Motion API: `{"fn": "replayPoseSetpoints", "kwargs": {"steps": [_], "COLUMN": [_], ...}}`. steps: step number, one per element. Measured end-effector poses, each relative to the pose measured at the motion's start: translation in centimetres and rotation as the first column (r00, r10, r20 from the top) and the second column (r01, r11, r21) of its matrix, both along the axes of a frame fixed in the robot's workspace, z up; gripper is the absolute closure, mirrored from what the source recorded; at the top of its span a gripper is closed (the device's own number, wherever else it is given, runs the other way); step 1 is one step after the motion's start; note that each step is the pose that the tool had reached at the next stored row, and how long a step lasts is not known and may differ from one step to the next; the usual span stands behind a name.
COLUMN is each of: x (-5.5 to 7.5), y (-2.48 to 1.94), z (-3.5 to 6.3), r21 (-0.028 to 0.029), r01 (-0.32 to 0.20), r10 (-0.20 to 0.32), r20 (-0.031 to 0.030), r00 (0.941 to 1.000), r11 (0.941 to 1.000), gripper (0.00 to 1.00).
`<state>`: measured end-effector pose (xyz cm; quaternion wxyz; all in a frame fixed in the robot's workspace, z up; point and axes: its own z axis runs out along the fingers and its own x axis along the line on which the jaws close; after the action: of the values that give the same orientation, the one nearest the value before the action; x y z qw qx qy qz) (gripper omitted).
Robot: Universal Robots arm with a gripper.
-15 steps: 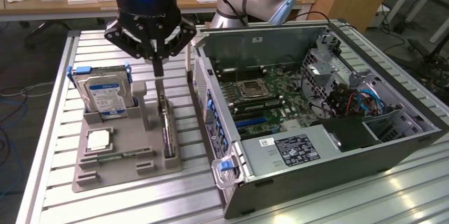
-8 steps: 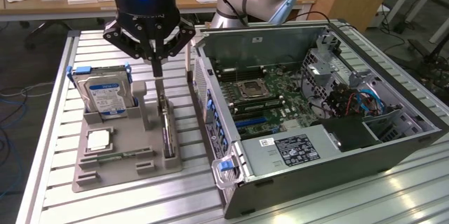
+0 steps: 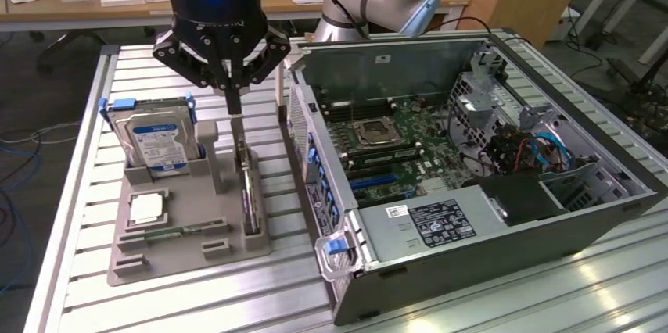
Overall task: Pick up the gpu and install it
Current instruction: 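Pick up the gpu and move the gpu toward the slot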
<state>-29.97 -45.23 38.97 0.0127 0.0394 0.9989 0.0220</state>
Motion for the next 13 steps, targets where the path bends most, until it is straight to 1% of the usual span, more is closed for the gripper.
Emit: {"fn": "replayPoseSetpoints", "kwargs": {"steps": [9,10,11,12,13], "x": [0.00,0.00,0.00,0.00,0.00], "y": [0.00,0.00,0.00,0.00,0.00], "z": [0.00,0.00,0.00,0.00,0.00], "r21": [-0.0001,0.0000,0.0000,0.0000,0.0000], "r01": [0.000,0.000,0.000,0.000,0.000], "r10": [0.000,0.000,0.000,0.000,0.000], "r20": [0.0000,0.0000,0.0000,0.0000,0.0000], "r00": [1.0000,1.0000,1.0000,1.0000,1.0000], "r11": [1.0000,1.0000,1.0000,1.0000,1.0000], "gripper": [0.89,0.77,0.71,0.65,0.65]}}
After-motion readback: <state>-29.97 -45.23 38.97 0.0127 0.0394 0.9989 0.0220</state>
